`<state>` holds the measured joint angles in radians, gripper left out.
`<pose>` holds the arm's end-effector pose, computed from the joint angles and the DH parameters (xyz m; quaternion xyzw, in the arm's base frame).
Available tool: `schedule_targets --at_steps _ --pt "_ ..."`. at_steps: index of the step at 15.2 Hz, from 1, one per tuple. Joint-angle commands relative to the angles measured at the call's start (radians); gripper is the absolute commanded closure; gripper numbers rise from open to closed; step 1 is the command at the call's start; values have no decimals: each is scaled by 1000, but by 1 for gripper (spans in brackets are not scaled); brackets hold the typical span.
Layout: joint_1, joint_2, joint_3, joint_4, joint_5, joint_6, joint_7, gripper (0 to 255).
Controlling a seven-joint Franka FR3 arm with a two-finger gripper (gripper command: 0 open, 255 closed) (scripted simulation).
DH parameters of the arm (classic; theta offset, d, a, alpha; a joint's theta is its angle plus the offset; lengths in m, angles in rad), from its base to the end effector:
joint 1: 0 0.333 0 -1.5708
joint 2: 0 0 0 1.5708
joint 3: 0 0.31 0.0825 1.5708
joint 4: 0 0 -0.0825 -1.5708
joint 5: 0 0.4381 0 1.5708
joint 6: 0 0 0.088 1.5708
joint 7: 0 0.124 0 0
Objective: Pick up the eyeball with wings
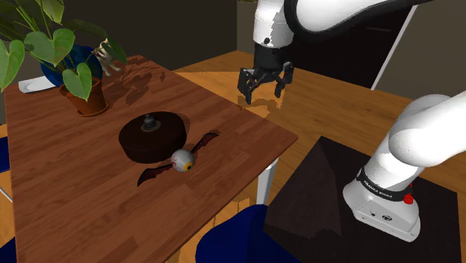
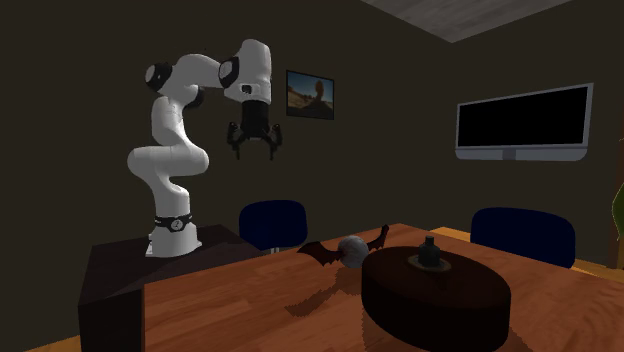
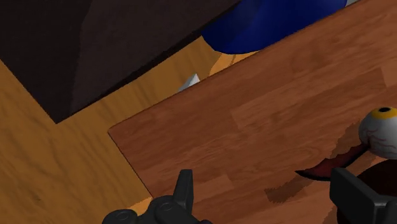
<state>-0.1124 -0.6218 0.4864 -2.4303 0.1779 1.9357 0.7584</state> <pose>0.4095 0.1790 0.4650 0.9653 -0.2528 0.0602 0.0270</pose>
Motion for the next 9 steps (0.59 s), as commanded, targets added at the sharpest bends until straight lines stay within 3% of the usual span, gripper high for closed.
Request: schedule_targets --at_steps 1,5,9 --pt "-35 76 73 30 -4 41 120 0" --pt "-117 237 217 104 -55 106 361 0" --pt "-212 448 363 206 -191 150 644 0"
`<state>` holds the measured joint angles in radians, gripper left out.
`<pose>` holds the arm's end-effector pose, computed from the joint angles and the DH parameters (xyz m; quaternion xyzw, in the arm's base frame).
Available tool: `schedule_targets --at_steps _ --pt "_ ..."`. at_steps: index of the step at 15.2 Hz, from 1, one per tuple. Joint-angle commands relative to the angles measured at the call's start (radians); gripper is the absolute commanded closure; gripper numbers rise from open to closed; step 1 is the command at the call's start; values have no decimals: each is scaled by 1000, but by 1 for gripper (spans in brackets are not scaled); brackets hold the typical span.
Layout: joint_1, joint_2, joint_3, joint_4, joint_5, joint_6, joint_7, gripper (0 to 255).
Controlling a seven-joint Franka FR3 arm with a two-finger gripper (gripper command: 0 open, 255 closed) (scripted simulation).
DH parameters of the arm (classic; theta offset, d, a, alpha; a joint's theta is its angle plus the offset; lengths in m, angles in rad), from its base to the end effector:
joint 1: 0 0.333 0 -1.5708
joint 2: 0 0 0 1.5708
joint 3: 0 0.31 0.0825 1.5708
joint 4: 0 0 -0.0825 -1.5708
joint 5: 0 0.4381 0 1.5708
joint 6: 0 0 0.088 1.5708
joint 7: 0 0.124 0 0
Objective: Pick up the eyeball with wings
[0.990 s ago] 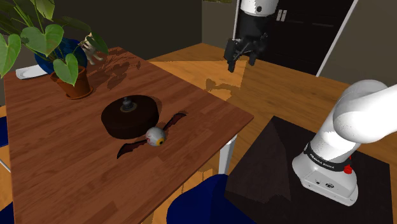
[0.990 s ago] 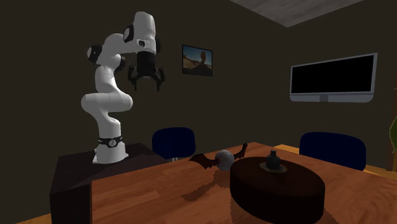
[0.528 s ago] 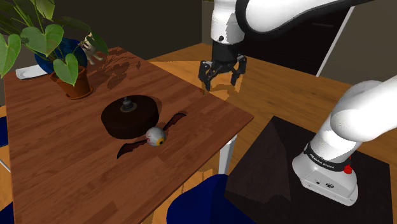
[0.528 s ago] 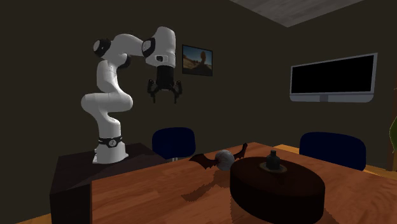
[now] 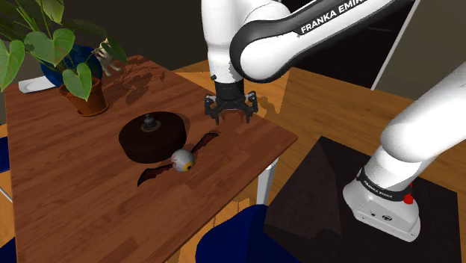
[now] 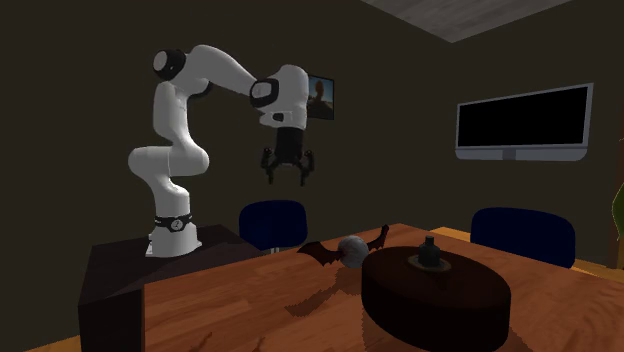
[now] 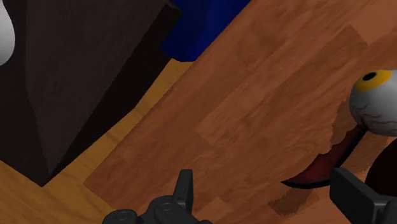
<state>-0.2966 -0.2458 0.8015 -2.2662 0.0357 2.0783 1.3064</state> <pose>0.4671 0.2609 0.3790 0.9116 -0.4047 0.0523 0.0503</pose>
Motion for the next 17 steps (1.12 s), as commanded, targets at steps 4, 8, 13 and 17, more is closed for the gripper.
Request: schedule_targets --at_steps 4,8,13,17 --pt "-51 350 124 176 -290 -2 429 0" --pt "68 593 46 337 -471 -55 684 0" --pt "214 823 -77 563 -569 -118 880 0" --pt "265 917 -126 652 -596 -125 942 0"
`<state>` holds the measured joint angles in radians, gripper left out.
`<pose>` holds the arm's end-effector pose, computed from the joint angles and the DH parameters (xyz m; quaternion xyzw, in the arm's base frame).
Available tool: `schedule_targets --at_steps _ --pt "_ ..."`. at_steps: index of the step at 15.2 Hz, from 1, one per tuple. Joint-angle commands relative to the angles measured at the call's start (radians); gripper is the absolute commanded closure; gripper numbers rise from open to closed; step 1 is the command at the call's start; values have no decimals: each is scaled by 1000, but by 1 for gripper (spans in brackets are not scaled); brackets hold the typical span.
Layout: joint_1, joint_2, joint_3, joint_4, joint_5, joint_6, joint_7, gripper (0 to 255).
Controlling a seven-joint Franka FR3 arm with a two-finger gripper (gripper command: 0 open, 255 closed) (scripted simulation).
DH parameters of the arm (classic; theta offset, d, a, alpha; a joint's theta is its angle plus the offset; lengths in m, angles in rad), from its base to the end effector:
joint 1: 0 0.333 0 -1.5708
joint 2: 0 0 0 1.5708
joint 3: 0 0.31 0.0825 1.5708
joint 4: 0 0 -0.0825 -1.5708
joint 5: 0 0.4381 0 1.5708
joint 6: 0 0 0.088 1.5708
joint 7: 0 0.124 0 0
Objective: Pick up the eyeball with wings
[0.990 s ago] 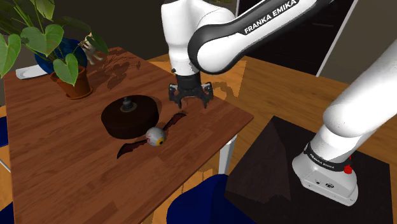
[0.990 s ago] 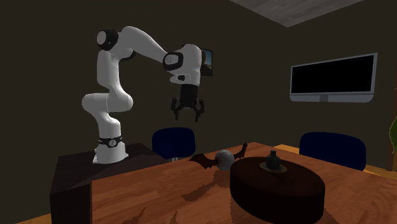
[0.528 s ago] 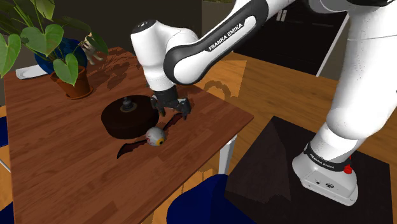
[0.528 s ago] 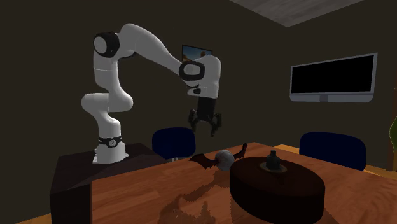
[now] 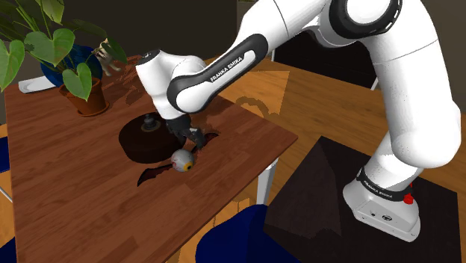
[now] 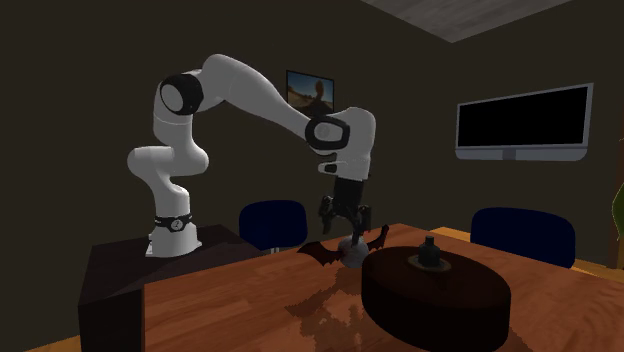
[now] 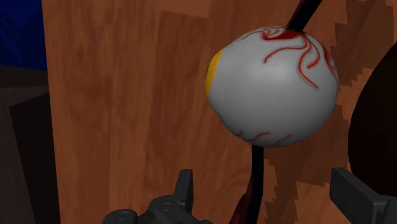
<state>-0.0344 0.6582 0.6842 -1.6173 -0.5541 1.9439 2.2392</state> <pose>0.6122 0.3545 0.2426 0.7583 -0.6456 0.0348 0.0831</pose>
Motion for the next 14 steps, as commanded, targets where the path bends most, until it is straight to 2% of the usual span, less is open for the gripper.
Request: schedule_targets --at_steps 1,8,9,14 --pt "5 20 -12 0 -11 17 12 0" --pt "15 55 -29 -8 -34 55 28 0" --pt "15 55 -29 -8 -34 55 28 255" --pt "15 55 -29 -7 -34 55 28 255"
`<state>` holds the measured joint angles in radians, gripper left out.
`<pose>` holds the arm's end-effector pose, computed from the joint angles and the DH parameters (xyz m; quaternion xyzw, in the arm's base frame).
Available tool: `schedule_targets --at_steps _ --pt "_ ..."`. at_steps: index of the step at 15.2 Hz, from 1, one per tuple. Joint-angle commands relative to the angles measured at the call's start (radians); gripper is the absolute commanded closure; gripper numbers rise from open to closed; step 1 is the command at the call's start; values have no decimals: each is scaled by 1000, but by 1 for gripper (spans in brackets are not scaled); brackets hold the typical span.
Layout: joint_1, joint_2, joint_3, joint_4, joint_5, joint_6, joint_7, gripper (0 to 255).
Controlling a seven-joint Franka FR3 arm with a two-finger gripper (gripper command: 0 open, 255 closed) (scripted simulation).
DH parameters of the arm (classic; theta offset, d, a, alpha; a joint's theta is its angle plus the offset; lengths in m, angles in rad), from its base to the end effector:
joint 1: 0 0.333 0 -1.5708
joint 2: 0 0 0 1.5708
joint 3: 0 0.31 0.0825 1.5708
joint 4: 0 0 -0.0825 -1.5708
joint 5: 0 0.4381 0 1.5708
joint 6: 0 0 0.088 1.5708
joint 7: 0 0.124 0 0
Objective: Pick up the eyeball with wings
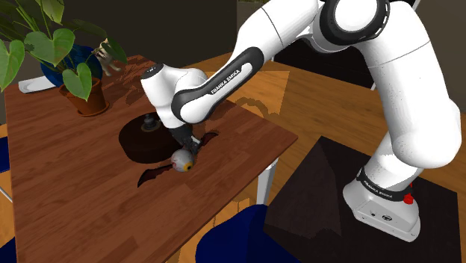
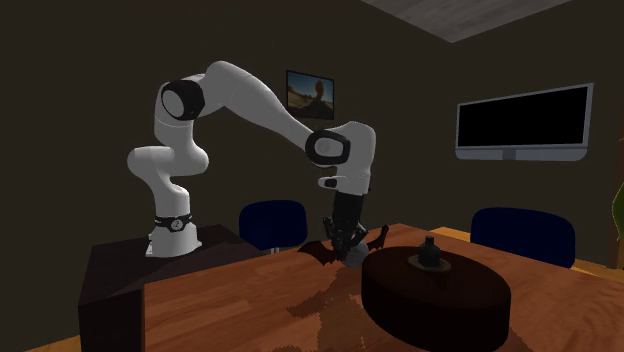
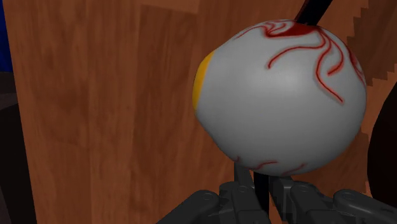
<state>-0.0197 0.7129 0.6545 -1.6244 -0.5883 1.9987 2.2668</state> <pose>0.6132 0.3515 0.2035 0.7549 -0.6495 0.0352 0.0836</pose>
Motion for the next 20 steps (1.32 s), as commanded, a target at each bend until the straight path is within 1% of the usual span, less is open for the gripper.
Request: schedule_targets --at_steps 1,4,20 --pt "0 1 0 0 0 0 0 255" --pt "0 0 0 -1 0 1 0 255" --pt "-26 -103 52 47 72 -132 -51 255"
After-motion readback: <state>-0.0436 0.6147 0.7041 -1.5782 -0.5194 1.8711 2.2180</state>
